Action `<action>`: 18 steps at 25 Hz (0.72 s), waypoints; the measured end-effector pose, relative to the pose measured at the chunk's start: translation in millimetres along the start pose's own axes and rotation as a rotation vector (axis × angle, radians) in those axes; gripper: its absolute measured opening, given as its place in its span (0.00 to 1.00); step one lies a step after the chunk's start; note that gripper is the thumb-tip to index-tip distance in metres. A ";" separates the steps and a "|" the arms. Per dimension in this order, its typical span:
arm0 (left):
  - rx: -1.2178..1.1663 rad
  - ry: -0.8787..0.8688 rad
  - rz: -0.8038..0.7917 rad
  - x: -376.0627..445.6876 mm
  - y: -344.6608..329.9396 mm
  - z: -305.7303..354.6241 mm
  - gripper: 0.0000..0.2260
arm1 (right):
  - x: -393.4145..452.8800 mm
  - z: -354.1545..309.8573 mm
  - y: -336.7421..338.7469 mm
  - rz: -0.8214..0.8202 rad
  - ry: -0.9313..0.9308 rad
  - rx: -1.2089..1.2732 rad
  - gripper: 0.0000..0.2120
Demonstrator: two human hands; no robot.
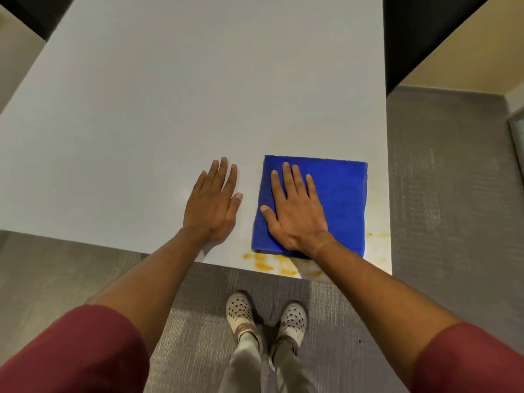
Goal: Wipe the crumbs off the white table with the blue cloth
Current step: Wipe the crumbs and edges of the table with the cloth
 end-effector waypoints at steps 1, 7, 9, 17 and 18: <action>-0.003 -0.002 0.000 0.6 0.3 1.1 0.27 | -0.6 -6.5 -1.6 -0.001 0.017 0.005 0.36; -0.036 -0.025 0.000 1.5 4.2 2.0 0.27 | -17.1 -45.3 -9.4 0.027 0.046 0.051 0.36; -0.040 -0.038 -0.007 1.1 4.8 2.5 0.28 | -22.9 -53.6 -12.1 0.038 0.043 0.055 0.36; -0.049 -0.061 0.016 1.3 4.8 1.6 0.28 | -46.2 -57.8 -14.3 0.096 0.018 0.044 0.35; -0.055 -0.060 0.020 1.2 5.2 1.2 0.28 | -50.6 -57.6 -14.8 0.099 0.019 0.046 0.34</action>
Point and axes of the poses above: each hand's wrist, its own x-axis towards the middle knuckle, its own y-axis out of the back of the hand, z = x × y, the point moved 10 cm from there along x, towards the middle knuckle, and after that the axes turned 5 degrees about y, right-handed, at the moved point
